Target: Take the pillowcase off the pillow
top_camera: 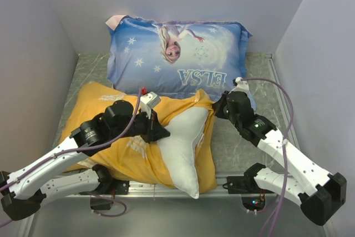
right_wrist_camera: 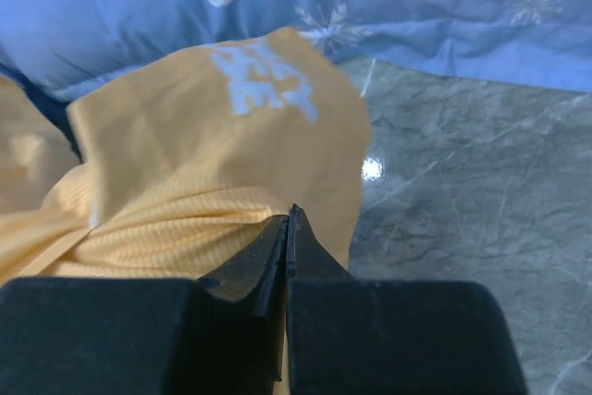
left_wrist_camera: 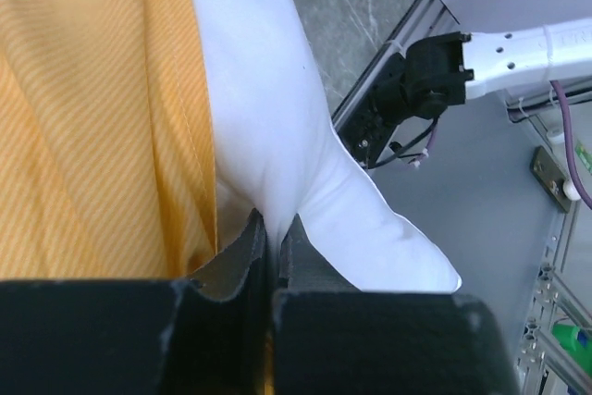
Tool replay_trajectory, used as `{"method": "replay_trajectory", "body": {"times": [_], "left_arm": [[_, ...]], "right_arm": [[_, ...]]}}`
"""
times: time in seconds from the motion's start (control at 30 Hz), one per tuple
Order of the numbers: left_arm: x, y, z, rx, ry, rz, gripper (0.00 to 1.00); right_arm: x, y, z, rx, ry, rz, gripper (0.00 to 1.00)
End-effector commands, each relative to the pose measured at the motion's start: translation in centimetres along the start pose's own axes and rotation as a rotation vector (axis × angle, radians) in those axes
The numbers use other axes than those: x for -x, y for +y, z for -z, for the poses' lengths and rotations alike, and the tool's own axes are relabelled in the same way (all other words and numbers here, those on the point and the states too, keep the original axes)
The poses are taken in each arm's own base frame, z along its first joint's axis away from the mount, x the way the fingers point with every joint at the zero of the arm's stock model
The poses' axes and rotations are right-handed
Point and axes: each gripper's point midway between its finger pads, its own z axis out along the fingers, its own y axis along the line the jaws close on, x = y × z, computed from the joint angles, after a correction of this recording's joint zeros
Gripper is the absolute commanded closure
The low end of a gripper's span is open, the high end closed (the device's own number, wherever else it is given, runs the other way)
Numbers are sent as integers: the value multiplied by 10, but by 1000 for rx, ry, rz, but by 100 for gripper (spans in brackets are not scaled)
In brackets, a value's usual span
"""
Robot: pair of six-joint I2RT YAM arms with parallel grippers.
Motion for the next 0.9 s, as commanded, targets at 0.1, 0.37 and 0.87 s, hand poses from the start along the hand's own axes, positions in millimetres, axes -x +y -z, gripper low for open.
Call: {"method": "replay_trajectory", "body": {"times": [0.1,0.37,0.87], "left_arm": [[27,-55,41,-226,-117,-80,100],[85,-79,83,-249,-359,-99,99],[191,-68,75,-58,-659,30,99]], "right_arm": [[3,-8,-29,-16,2,-49,100],[-32,12,-47,163,77,-120,100],[-28,70,-5,319,42,-101,54]]}}
